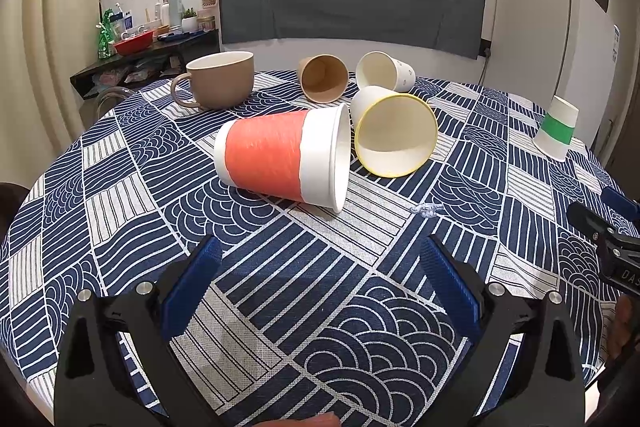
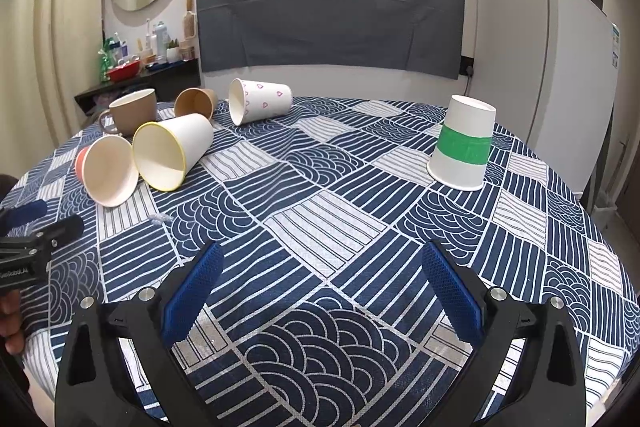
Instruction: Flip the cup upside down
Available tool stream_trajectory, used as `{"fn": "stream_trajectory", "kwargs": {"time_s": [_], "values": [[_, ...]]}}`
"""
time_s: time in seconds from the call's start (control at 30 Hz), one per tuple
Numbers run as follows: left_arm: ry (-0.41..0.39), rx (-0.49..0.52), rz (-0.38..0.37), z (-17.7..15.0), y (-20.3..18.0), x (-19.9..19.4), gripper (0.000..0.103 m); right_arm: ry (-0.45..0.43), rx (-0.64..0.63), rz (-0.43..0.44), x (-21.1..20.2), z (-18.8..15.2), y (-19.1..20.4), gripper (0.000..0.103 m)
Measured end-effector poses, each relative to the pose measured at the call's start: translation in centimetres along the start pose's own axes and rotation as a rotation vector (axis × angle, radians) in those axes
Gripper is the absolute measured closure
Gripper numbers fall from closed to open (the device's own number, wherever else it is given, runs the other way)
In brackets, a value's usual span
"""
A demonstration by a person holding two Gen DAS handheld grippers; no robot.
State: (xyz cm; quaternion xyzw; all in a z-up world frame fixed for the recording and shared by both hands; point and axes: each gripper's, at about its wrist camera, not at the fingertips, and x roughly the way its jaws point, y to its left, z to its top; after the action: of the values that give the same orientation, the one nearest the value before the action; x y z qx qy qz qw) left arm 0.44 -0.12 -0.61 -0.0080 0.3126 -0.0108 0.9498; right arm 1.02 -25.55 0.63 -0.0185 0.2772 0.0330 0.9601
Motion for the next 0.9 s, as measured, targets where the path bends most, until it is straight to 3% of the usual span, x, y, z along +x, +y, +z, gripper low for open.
{"fn": "stream_trajectory", "kwargs": {"time_s": [0.9], "values": [[-0.011, -0.005, -0.005, 0.06, 0.01, -0.22, 0.006, 0.018, -0.014, -0.010, 0.27, 0.06, 0.21, 0.008]]}}
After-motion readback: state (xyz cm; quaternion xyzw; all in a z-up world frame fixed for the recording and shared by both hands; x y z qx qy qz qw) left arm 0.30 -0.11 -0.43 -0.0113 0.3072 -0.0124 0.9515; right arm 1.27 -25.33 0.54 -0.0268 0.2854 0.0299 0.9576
